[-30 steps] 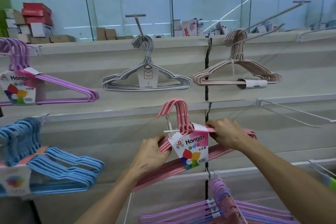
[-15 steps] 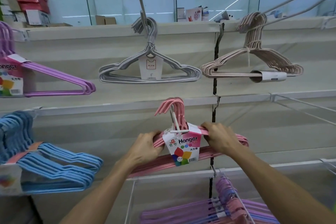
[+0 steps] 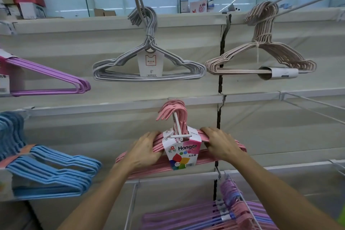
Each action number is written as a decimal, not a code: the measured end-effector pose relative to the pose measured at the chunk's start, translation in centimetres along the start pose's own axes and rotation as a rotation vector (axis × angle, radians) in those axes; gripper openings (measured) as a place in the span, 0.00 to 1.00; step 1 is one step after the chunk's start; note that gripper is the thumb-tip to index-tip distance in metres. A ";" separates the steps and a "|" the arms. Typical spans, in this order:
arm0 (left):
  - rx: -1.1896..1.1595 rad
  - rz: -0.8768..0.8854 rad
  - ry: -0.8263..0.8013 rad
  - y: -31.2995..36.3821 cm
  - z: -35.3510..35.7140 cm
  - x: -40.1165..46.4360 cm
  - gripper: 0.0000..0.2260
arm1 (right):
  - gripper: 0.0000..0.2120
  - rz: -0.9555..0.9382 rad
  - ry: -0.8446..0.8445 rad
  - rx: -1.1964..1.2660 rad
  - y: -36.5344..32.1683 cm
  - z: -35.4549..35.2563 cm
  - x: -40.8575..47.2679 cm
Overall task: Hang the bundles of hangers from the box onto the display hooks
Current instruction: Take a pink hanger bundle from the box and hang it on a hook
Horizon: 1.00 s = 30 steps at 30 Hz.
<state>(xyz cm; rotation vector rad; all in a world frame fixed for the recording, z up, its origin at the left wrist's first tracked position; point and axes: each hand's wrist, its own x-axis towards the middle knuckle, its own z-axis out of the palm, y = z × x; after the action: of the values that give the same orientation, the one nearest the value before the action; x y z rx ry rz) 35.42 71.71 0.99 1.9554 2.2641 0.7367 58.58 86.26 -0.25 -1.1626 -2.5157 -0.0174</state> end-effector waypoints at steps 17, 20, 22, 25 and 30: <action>0.230 0.043 0.033 -0.1 -1.7 -2.3 0.34 | 0.34 -0.014 -0.088 0.172 -0.9 -0.9 -2.3; 0.207 0.042 0.042 0.2 -2.3 -3.5 0.37 | 0.34 -0.012 -0.090 0.185 -0.8 -2.0 -3.6; 0.191 0.058 0.075 0.9 -2.6 -4.7 0.37 | 0.34 -0.004 -0.078 0.200 -0.5 -2.8 -4.7; 0.124 0.102 0.194 2.3 -2.6 -6.5 0.27 | 0.31 0.010 -0.019 0.218 -0.2 -3.8 -6.8; -0.051 0.220 0.325 6.6 -1.8 -9.8 0.10 | 0.20 0.036 0.096 0.244 0.4 -5.9 -11.5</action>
<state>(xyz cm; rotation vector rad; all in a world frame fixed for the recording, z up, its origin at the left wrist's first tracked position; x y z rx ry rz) 42.73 62.39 2.66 2.2252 2.1801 1.2043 67.59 77.15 1.35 -1.0808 -2.3350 0.2306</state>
